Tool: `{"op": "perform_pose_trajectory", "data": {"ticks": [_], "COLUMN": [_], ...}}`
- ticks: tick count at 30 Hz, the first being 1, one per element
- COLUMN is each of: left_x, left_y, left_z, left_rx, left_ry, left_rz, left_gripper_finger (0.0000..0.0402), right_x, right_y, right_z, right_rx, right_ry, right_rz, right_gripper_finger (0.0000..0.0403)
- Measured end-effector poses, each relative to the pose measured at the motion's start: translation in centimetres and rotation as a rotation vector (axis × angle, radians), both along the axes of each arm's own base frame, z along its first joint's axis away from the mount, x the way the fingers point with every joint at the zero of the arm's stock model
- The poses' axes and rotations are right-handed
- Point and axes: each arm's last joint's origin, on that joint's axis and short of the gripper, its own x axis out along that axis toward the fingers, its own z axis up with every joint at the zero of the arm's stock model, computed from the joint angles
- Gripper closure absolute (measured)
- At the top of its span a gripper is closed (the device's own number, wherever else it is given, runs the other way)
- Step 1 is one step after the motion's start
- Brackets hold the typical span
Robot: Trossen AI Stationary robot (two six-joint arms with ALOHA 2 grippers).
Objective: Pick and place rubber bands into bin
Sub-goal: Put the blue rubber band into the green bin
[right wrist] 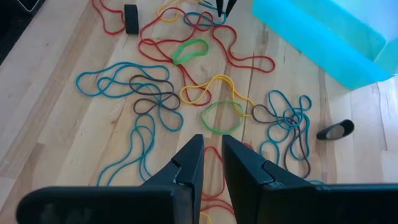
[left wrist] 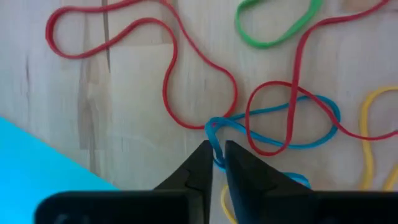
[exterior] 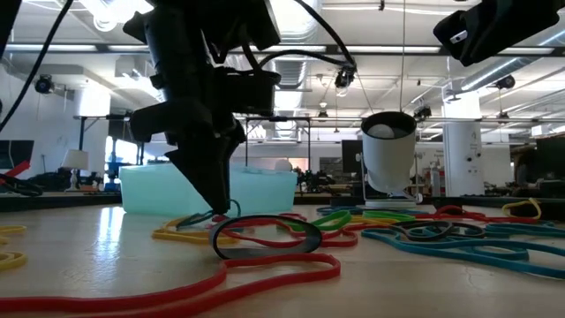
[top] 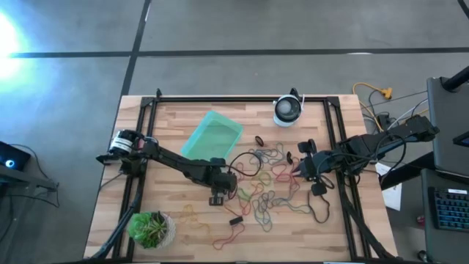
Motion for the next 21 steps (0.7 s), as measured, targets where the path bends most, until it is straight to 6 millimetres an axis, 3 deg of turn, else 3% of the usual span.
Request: {"op": "perform_pose_trajectory", "data": {"ticks": [8,15,21], "left_x": [0.7,1.1,-0.2], "left_y": [-0.2,-0.9,-0.4], "left_z": [1.3,5.2,8.4], "left_rx": [0.001,0.015,0.143], "left_ry": [-0.044,-0.172,-0.274], "left_rz": [-0.029,-0.076,-0.016], "left_gripper_finger": [0.0401,0.0401,0.0401], "right_x": [0.0,0.0,0.0], "right_y": [0.0,0.0,0.0], "right_z": [-0.3,-0.4,-0.6], "right_rx": [-0.003,-0.004,-0.008], "right_ry": [0.008,0.011,0.013], "right_rz": [0.000,0.000,-0.003], "right_gripper_finger": [0.0351,0.0351,0.0351]}}
